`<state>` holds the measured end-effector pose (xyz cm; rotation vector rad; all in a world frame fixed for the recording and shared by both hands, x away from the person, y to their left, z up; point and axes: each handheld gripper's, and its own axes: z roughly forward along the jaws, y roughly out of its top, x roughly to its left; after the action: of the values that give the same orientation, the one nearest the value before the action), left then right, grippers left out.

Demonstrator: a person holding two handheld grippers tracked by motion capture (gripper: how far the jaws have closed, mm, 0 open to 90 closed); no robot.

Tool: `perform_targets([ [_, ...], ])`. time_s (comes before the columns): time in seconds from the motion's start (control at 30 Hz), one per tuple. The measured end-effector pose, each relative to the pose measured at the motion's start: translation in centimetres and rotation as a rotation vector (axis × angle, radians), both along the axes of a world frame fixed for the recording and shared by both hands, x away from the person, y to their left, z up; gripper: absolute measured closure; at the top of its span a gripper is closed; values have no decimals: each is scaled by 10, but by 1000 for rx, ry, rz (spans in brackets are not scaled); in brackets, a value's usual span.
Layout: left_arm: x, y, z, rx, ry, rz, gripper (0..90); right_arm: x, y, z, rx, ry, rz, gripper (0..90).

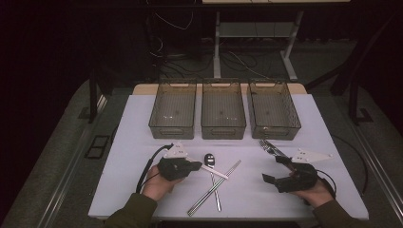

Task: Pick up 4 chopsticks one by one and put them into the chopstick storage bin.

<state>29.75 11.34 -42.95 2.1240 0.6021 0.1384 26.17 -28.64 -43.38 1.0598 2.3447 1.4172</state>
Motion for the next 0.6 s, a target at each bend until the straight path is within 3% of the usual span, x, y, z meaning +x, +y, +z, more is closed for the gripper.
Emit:
perform_targets([
  [0.3,2,-17,-3,83,-7,-43,897,-1,0,0,3,2,-5,95],
  [0.6,5,-36,-9,140,-15,-89,897,-1,0,0,3,1,-7,95],
])
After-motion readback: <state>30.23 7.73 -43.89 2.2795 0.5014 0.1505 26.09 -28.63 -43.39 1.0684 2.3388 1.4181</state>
